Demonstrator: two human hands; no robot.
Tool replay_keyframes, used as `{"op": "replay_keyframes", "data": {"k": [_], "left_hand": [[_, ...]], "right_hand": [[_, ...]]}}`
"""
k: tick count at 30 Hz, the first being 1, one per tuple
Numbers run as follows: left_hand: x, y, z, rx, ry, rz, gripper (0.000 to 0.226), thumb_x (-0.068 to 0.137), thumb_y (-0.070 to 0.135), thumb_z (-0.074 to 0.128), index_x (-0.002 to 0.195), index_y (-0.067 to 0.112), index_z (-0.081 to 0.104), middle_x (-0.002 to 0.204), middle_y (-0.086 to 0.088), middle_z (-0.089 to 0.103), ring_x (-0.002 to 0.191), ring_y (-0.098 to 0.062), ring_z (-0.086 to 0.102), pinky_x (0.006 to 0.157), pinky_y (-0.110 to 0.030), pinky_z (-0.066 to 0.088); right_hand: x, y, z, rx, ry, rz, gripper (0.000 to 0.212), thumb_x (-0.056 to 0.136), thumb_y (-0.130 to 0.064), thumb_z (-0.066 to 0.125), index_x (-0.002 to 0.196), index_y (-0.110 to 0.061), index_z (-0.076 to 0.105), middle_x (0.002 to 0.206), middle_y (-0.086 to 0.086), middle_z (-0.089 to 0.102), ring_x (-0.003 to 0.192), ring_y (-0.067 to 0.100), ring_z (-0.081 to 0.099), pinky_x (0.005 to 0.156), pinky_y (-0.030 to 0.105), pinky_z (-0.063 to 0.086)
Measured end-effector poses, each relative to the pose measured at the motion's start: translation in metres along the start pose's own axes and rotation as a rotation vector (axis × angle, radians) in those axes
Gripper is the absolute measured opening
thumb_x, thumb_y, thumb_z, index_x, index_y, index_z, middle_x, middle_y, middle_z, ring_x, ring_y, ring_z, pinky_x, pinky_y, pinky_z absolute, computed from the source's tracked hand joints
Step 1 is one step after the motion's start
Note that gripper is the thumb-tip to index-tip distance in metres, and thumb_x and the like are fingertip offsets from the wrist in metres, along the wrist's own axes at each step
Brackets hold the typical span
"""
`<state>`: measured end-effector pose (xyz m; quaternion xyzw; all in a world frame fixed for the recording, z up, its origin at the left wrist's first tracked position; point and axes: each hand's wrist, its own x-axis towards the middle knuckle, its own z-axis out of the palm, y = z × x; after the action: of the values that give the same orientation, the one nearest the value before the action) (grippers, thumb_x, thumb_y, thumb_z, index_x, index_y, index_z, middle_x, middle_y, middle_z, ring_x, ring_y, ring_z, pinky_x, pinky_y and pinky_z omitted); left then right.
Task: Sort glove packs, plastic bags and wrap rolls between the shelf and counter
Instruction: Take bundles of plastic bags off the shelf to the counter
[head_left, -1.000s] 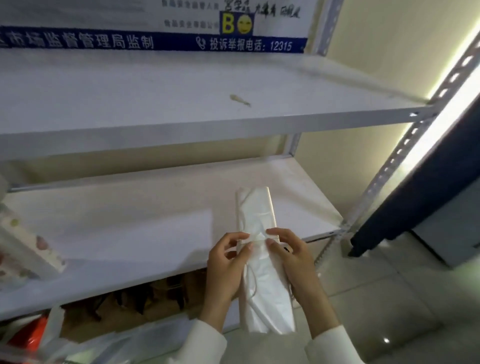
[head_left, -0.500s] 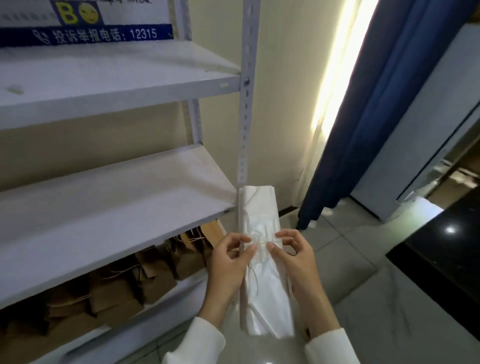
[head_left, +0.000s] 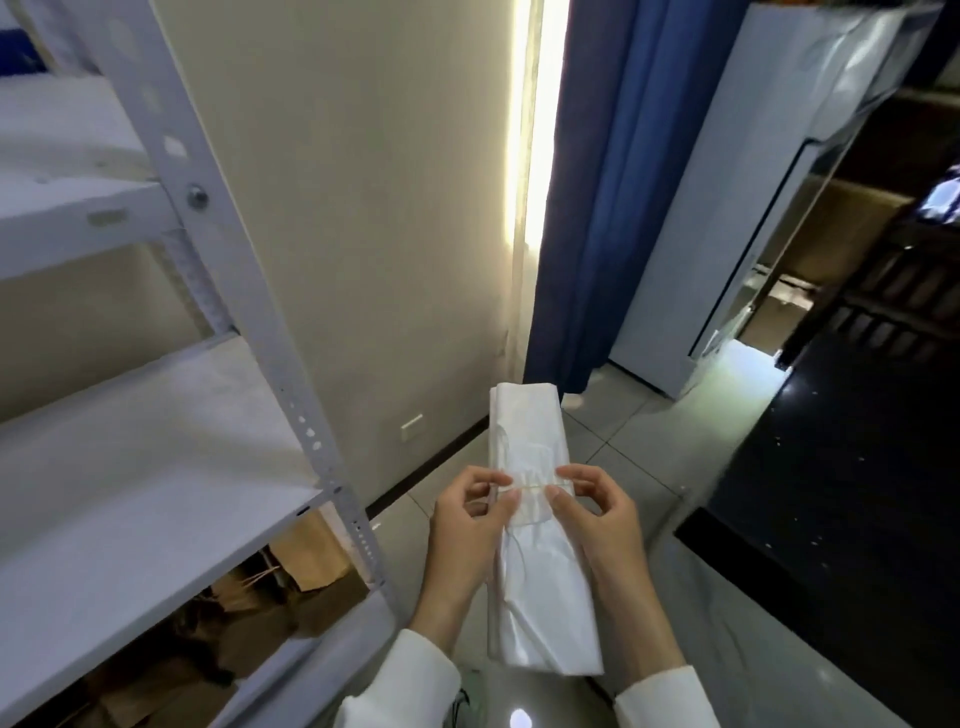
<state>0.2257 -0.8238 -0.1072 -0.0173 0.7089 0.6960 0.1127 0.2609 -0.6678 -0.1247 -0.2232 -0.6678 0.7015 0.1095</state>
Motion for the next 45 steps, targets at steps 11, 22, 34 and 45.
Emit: {"op": "replay_keyframes", "data": {"k": [11, 22, 34, 45], "left_hand": [[0.179, 0.052, 0.049, 0.071, -0.117, 0.091, 0.009, 0.091, 0.033, 0.077, 0.094, 0.036, 0.069, 0.096, 0.018, 0.075, 0.085, 0.000, 0.072, 0.072, -0.023, 0.061], [0.323, 0.071, 0.144, 0.139, -0.175, 0.111, 0.011, 0.093, 0.030, 0.074, 0.100, 0.034, 0.067, 0.101, 0.006, 0.074, 0.090, -0.012, 0.073, 0.069, -0.024, 0.061], [0.482, 0.112, 0.323, 0.235, -0.455, 0.155, 0.006, 0.100, 0.011, 0.066, 0.101, 0.016, 0.069, 0.097, 0.007, 0.074, 0.093, -0.009, 0.071, 0.077, -0.017, 0.056], [0.564, 0.102, 0.469, 0.221, -0.676, 0.023, 0.008, 0.095, 0.007, 0.069, 0.094, 0.014, 0.072, 0.098, 0.002, 0.075, 0.096, -0.015, 0.070, 0.087, -0.024, 0.054]], "right_hand": [[0.166, -0.054, 0.017, 0.047, 0.135, -0.060, 0.021, 0.087, -0.020, 0.082, 0.094, -0.038, 0.073, 0.108, -0.002, 0.072, 0.096, 0.023, 0.072, 0.068, 0.026, 0.060], [0.322, -0.063, -0.010, 0.171, 0.291, 0.015, 0.022, 0.087, -0.023, 0.083, 0.096, -0.039, 0.071, 0.110, -0.006, 0.070, 0.092, 0.021, 0.072, 0.059, 0.020, 0.059], [0.497, -0.096, -0.131, 0.215, 0.504, -0.019, 0.020, 0.087, -0.015, 0.082, 0.094, -0.033, 0.075, 0.093, -0.017, 0.073, 0.078, -0.003, 0.070, 0.062, 0.013, 0.055], [0.578, -0.095, -0.221, 0.206, 0.808, -0.008, 0.016, 0.089, -0.002, 0.076, 0.096, -0.016, 0.076, 0.103, 0.015, 0.070, 0.090, 0.020, 0.067, 0.081, 0.035, 0.057]]}}
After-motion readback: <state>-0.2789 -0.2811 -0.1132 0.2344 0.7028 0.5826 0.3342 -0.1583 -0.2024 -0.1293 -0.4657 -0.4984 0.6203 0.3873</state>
